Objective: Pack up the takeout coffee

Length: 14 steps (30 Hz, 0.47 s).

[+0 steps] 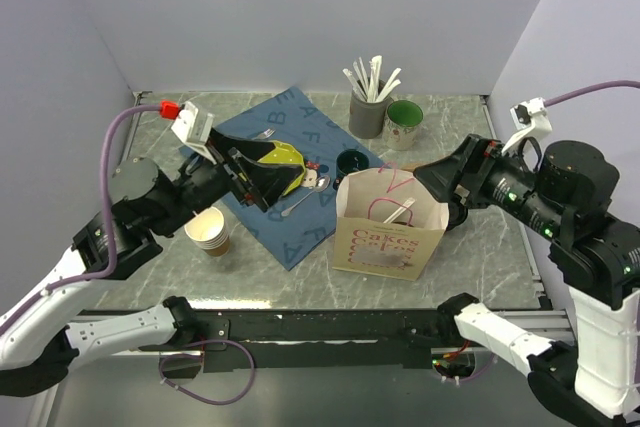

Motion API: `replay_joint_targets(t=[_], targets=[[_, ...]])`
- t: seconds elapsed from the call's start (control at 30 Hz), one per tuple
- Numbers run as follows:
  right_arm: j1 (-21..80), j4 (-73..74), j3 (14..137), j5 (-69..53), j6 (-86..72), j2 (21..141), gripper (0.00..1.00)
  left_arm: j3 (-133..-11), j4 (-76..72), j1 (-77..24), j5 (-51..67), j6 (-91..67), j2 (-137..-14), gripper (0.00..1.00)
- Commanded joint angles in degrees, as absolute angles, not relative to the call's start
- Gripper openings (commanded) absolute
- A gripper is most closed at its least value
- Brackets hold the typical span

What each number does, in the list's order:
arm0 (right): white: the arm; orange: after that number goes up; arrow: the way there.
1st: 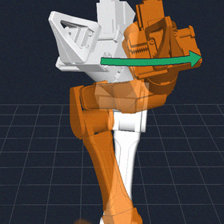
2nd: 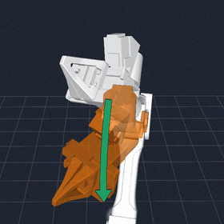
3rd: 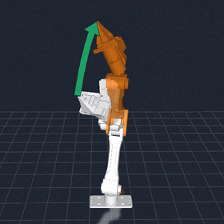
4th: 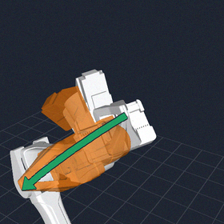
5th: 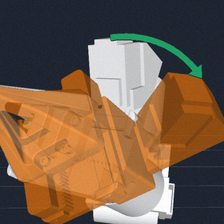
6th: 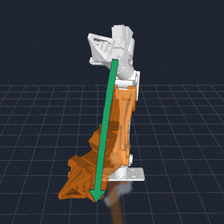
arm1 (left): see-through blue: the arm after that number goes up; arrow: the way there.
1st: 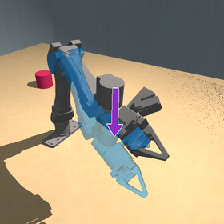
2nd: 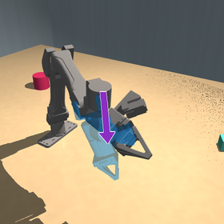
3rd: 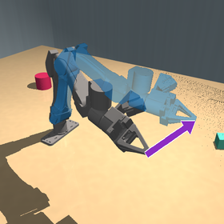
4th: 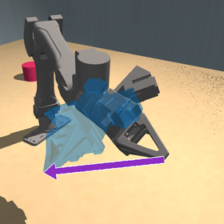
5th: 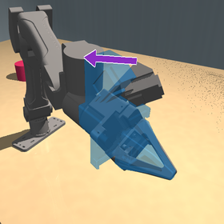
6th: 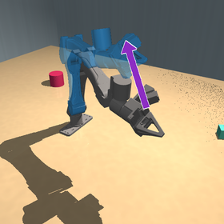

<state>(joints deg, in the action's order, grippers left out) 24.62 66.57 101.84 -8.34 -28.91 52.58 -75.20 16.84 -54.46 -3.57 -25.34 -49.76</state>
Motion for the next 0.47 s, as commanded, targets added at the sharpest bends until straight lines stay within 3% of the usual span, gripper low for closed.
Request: replay_joint_targets(t=[0.0,0.43], targets=[[24.96,63.71,103.79,-5.89,-28.13,53.96,1.0,-76.02,15.91,-54.32,-3.52,-24.88,-51.85,0.97],[24.96,59.94,100.29,-8.61,-29.71,54.05,1.0,-77.08,15.91,-54.23,-5.01,-23.82,-52.82,0.97]])
